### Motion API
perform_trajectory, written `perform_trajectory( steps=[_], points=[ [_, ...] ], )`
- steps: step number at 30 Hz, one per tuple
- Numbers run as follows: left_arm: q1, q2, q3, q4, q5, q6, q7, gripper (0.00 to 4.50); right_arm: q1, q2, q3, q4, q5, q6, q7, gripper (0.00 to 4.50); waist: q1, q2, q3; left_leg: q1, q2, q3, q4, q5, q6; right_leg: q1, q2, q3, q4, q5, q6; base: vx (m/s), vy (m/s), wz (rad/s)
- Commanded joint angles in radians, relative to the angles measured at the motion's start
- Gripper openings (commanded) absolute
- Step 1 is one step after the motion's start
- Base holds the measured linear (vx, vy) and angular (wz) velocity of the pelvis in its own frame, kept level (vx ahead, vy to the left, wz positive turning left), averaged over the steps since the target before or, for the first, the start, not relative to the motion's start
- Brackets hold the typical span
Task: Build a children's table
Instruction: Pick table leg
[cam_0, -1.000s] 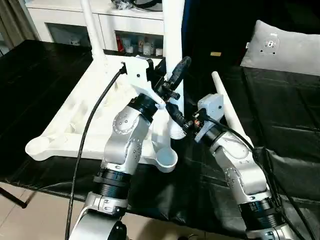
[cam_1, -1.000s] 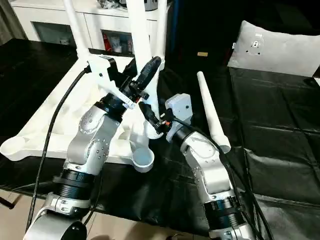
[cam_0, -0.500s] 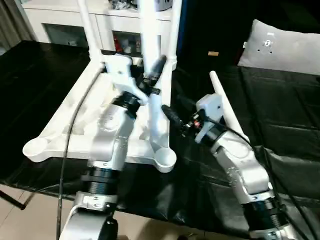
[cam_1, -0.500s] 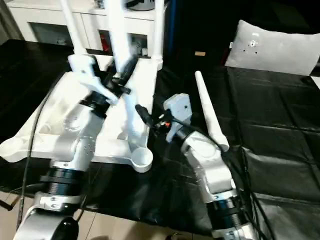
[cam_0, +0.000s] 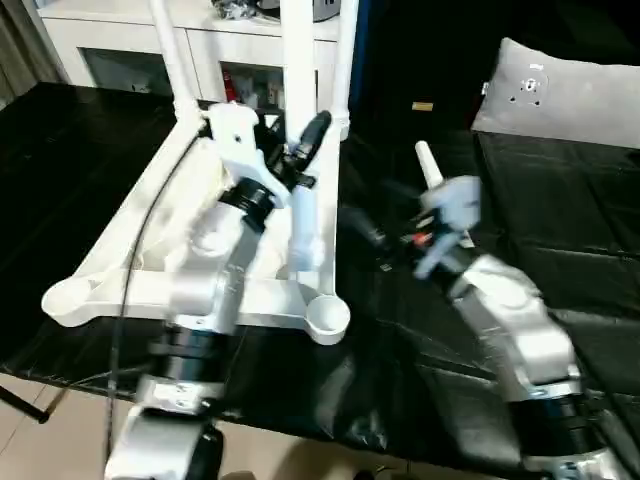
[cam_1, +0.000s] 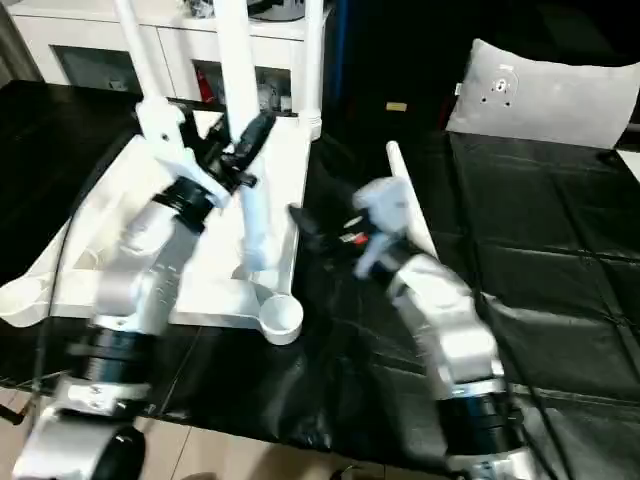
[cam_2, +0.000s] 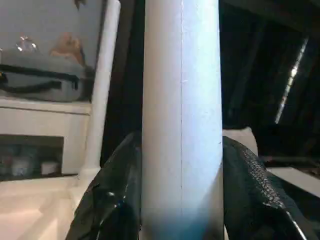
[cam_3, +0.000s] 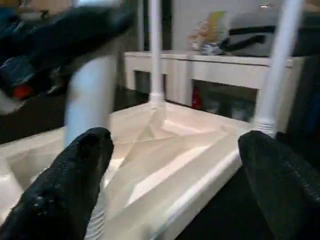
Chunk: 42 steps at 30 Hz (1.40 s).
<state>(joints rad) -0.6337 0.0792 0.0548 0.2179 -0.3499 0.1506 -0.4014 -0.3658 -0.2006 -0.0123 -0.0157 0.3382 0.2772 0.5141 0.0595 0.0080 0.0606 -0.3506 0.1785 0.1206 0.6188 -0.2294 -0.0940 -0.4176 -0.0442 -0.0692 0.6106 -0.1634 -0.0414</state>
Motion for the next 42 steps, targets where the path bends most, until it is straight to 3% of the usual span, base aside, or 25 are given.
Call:
perform_trajectory(
  steps=[1,2,3,4,8,9,10,12,13,18,23,33,37,42],
  points=[
    [-0.045,0.013,0.012,-0.037,-0.050,0.050,-0.040,1.79,-0.038,-0.016,-0.045,-0.026,0.048,0.053,-0.016,4.46,0.005,0.008,-0.075,-0.014,0.024,0.008,-0.068,-0.030,0.047,0.082,-0.076,0.050,-0.071,-0.185,-0.146,0.000,0.000,0.00],
    [-0.051,0.018,0.016,-0.043,-0.067,0.068,-0.052,1.79,-0.044,-0.022,-0.055,-0.028,0.060,0.071,-0.014,4.46,0.006,0.007,-0.074,-0.014,0.021,0.010,-0.067,-0.032,0.045,0.084,-0.076,0.050,-0.072,-0.193,-0.150,0.000,0.000,0.00],
    [-0.060,0.025,0.020,-0.051,-0.089,0.095,-0.067,1.79,-0.053,-0.030,-0.070,-0.028,0.080,0.095,-0.008,4.46,0.006,-0.001,-0.074,-0.015,0.022,0.010,-0.067,-0.029,0.045,0.085,-0.076,0.050,-0.071,-0.193,-0.150,0.000,0.000,0.00],
    [-0.071,0.031,0.028,-0.061,-0.121,0.129,-0.085,1.79,-0.064,-0.039,-0.090,-0.027,0.117,0.134,0.001,4.46,0.009,0.005,-0.073,-0.015,0.024,0.009,-0.067,-0.022,0.047,0.083,-0.076,0.050,-0.069,-0.187,-0.155,0.000,0.000,0.00],
    [-0.095,0.029,0.058,-0.080,-0.206,0.203,-0.101,1.79,-0.078,-0.064,-0.118,-0.022,0.177,0.193,0.038,4.46,0.013,0.005,-0.074,-0.017,0.023,0.011,-0.064,-0.011,0.056,0.085,-0.077,0.048,-0.068,-0.157,-0.181,0.000,0.000,0.00],
    [-0.107,0.026,0.077,-0.089,-0.255,0.245,-0.105,1.79,-0.079,-0.077,-0.129,-0.025,0.222,0.247,0.062,4.46,0.012,0.004,-0.074,-0.018,0.021,0.013,-0.063,-0.013,0.058,0.088,-0.076,0.048,-0.068,-0.159,-0.183,0.000,0.000,0.00],
    [-0.120,0.016,0.106,-0.101,-0.341,0.317,-0.107,1.79,-0.076,-0.088,-0.140,-0.032,0.265,0.292,0.080,4.46,0.013,0.003,-0.075,-0.019,0.019,0.013,-0.062,-0.012,0.061,0.089,-0.075,0.048,-0.069,-0.173,-0.180,0.000,0.000,0.00],
    [-0.124,0.013,0.112,-0.104,-0.360,0.332,-0.108,1.79,-0.074,-0.088,-0.144,-0.035,0.281,0.304,0.084,4.46,0.017,0.003,-0.074,-0.020,0.018,0.014,-0.062,-0.013,0.062,0.088,-0.076,0.046,-0.073,-0.200,-0.175,0.000,0.000,0.00],
    [-0.135,0.005,0.132,-0.113,-0.426,0.383,-0.111,1.79,-0.066,-0.086,-0.161,-0.048,0.341,0.352,0.097,4.46,0.020,0.001,-0.075,-0.017,0.016,0.015,-0.060,-0.016,0.065,0.086,-0.074,0.045,-0.076,-0.221,-0.171,0.000,0.000,0.00],
    [-0.144,0.005,0.150,-0.126,-0.485,0.439,-0.123,1.79,-0.042,-0.080,-0.176,-0.090,0.434,0.415,0.126,4.46,0.030,0.003,-0.075,-0.016,0.020,0.014,-0.062,-0.005,0.065,0.083,-0.073,0.044,-0.080,-0.242,-0.143,0.000,0.000,0.00],
    [-0.149,0.011,0.153,-0.126,-0.498,0.458,-0.124,1.79,-0.028,-0.080,-0.179,-0.115,0.466,0.437,0.138,4.46,0.038,0.009,-0.075,-0.015,0.022,0.012,-0.064,-0.010,0.053,0.081,-0.072,0.043,-0.082,-0.264,-0.118,0.000,0.000,0.00],
    [-0.166,0.032,0.147,-0.132,-0.530,0.516,-0.137,1.79,-0.020,-0.113,-0.175,-0.158,0.528,0.494,0.166,4.46,0.040,0.009,-0.074,-0.017,0.018,0.012,-0.065,-0.016,0.041,0.083,-0.072,0.043,-0.085,-0.270,-0.109,0.000,0.000,0.00],
    [-0.164,0.059,0.101,-0.145,-0.504,0.525,-0.197,1.79,-0.029,-0.164,-0.128,-0.162,0.500,0.503,0.238,4.46,0.042,0.010,-0.074,-0.017,0.019,0.011,-0.065,-0.016,0.044,0.083,-0.072,0.043,-0.085,-0.291,-0.093,0.000,0.000,0.00],
    [-0.156,0.094,0.021,-0.187,-0.508,0.551,-0.336,1.79,-0.063,-0.238,-0.041,-0.136,0.441,0.476,0.364,4.46,0.044,0.010,-0.074,-0.016,0.021,0.011,-0.065,-0.015,0.045,0.082,-0.073,0.043,-0.084,-0.301,-0.099,0.000,0.000,0.00]
  ],
)
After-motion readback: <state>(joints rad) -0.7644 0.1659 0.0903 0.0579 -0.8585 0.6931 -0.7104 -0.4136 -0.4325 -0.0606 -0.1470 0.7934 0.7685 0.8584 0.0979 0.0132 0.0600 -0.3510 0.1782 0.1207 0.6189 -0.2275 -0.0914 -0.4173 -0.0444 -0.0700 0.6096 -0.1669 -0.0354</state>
